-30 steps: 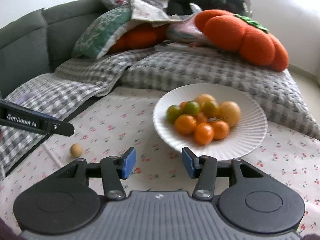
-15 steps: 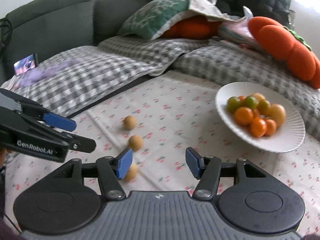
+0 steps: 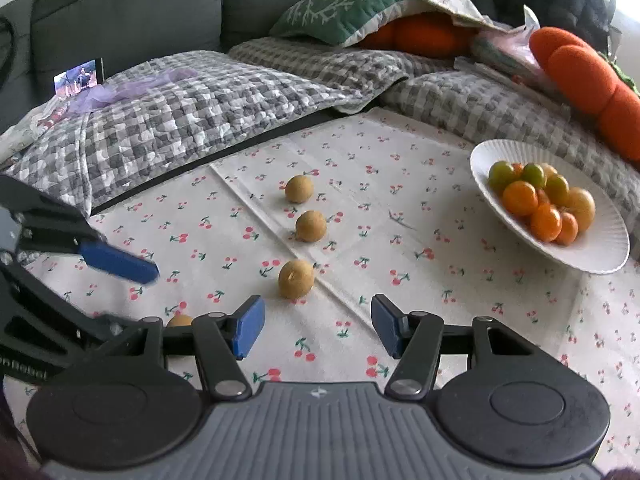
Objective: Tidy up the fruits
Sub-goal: 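Withdraw both open grippers toward the small brown round fruits, then grasp a brown round fruit with the left gripper while the right grasps another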
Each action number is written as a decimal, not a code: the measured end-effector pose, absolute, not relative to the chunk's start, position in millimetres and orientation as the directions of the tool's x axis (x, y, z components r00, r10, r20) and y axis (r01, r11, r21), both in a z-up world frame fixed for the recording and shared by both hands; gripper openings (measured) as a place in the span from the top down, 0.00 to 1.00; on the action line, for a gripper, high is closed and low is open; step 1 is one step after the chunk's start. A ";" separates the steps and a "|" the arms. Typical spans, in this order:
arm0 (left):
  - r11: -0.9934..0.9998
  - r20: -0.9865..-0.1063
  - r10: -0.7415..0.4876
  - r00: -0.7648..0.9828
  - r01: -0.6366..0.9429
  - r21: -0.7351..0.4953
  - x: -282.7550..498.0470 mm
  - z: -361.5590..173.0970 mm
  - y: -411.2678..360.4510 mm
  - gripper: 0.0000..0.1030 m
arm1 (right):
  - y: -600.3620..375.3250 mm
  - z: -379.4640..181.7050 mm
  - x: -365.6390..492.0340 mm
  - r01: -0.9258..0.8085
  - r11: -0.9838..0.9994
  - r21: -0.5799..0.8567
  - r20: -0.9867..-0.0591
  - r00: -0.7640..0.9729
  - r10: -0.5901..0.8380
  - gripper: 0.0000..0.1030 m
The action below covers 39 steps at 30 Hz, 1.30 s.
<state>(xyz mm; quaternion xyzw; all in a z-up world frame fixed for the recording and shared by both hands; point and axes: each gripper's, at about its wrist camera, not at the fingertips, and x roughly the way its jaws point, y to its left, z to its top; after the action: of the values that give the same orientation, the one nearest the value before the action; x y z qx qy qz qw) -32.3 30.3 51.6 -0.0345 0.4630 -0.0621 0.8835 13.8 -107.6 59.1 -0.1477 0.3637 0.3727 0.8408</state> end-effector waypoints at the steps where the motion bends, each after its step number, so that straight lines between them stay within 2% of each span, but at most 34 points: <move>1: 0.989 -0.813 -0.151 0.562 0.076 -0.130 -31.5 49.3 31.5 0.50 | -108.1 59.1 14.2 -0.733 0.680 0.025 -0.722 0.457 0.519 0.47; 7: 0.989 -0.791 -0.151 0.592 0.090 -0.121 -28.4 47.4 28.5 0.51 | -110.7 57.8 14.8 -0.730 0.683 0.023 -0.725 0.458 0.514 0.47; 9: 0.991 -0.794 -0.134 0.593 0.095 -0.095 -27.6 43.3 24.6 0.61 | -110.7 56.8 15.4 -0.730 0.684 0.023 -0.727 0.457 0.512 0.47; 11: 0.989 -0.806 -0.147 0.573 0.105 -0.105 -26.3 37.9 23.4 0.78 | -110.7 55.5 16.4 -0.729 0.684 0.023 -0.729 0.456 0.511 0.47; 12: 0.988 -0.812 -0.150 0.564 0.107 -0.109 -25.9 35.2 22.6 0.79 | -110.3 54.7 17.0 -0.729 0.684 0.023 -0.730 0.455 0.510 0.47; 16: 0.990 -0.817 -0.135 0.561 0.100 -0.095 -25.0 35.3 22.6 0.80 | -106.1 51.6 19.0 -0.730 0.683 0.024 -0.735 0.450 0.507 0.49; 25: 0.994 -0.820 -0.062 0.569 -0.039 -0.103 -17.0 37.8 44.5 0.80 | -90.0 41.6 27.5 -0.732 0.677 0.077 -0.751 0.404 0.523 0.54; 37: 0.992 -0.819 -0.049 0.572 -0.071 -0.109 -13.3 41.4 51.2 0.80 | -69.2 34.8 35.7 -0.720 0.689 0.083 -0.747 0.413 0.521 0.63; 39: 0.991 -0.821 -0.048 0.569 -0.074 -0.110 -13.1 41.0 51.9 0.80 | -67.1 34.3 35.7 -0.725 0.685 0.072 -0.746 0.417 0.519 0.67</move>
<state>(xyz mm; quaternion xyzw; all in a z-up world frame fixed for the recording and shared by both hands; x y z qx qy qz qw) -13.1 51.9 41.0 -0.0660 0.4642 0.0074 0.8832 35.7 -67.1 34.3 -0.1318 0.3892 0.3741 0.8314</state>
